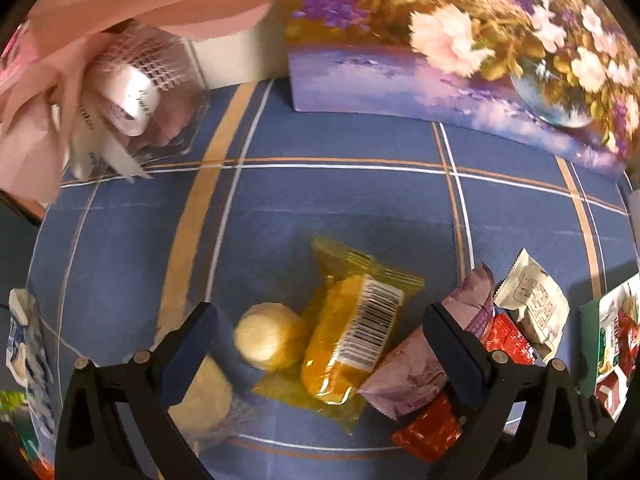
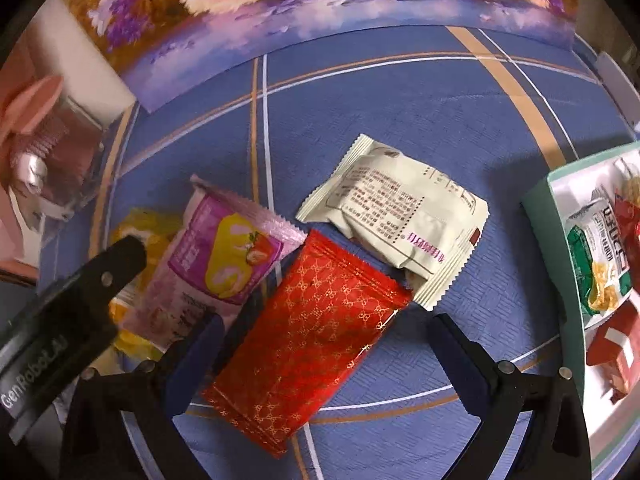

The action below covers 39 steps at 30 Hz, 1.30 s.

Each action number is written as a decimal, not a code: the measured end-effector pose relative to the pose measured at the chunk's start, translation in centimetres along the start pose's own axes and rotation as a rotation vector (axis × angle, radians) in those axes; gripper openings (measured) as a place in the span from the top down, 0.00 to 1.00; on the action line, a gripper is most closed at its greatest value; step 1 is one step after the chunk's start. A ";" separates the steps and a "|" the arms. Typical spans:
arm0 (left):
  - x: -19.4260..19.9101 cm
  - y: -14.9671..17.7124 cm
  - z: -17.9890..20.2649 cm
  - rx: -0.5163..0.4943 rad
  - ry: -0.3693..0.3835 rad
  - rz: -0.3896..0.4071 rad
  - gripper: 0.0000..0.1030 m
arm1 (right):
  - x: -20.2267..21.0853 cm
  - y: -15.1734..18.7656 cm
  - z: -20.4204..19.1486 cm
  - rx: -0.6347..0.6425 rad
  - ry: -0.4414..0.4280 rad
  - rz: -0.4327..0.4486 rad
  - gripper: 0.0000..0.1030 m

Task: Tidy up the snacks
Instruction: 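Grasp red patterned pack with right tool while left tool grasps yellow barcode pack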

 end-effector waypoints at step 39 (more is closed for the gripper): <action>2.5 3.8 2.6 0.040 0.006 -0.041 0.66 | 1.5 3.9 2.2 0.115 0.041 -0.006 0.49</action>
Point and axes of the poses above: each gripper's, at about its wrist camera, not at the fingertips, and x roughly against the way its jaws point, z to its right, y to its underside, the point moved 2 cm from there along -x, roughly the way its jaws point, and after that the axes turned 14 degrees about -x, right-handed, at the moved point
